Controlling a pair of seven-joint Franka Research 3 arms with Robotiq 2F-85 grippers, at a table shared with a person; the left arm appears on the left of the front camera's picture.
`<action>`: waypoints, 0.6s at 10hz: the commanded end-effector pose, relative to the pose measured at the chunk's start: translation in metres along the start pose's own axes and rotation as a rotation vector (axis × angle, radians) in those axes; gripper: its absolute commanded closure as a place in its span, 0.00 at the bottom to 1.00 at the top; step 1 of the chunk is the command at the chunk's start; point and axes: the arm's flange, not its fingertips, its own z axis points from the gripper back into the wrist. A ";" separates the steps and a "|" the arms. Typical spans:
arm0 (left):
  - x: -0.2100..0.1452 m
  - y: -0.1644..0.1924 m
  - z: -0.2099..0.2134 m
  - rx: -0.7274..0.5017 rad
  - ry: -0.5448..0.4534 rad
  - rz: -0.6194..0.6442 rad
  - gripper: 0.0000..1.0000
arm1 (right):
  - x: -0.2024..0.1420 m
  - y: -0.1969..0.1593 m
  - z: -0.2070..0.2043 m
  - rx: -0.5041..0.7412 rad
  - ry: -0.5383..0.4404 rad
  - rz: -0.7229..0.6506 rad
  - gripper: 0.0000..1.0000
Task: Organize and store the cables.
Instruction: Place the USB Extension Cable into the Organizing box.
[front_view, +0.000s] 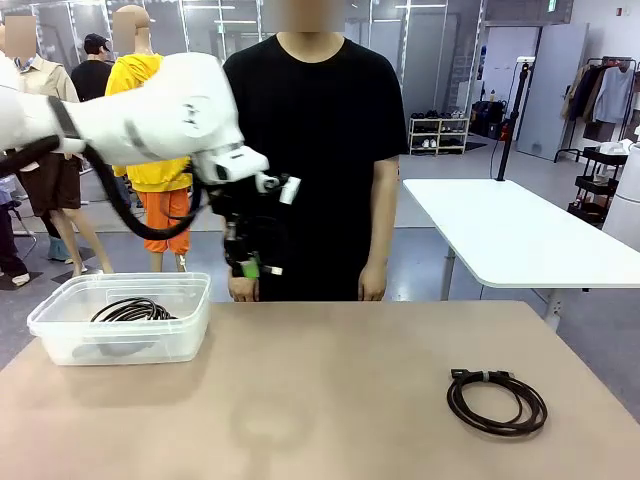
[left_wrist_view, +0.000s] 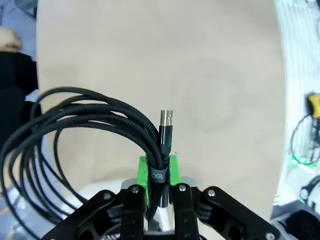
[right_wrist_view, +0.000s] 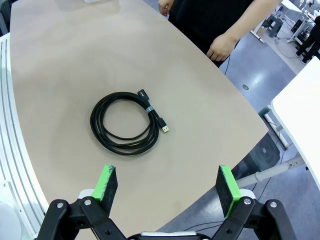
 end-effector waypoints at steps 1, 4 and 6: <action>-0.063 -0.022 0.007 0.015 -0.034 -0.010 0.89 | 0.002 -0.001 0.001 -0.011 0.000 -0.018 0.00; -0.158 -0.015 0.022 0.014 -0.083 0.086 0.89 | 0.002 -0.001 0.001 -0.011 0.000 -0.018 0.00; -0.205 -0.007 0.020 -0.009 -0.090 0.124 0.89 | 0.002 -0.001 0.001 -0.011 0.000 -0.018 0.00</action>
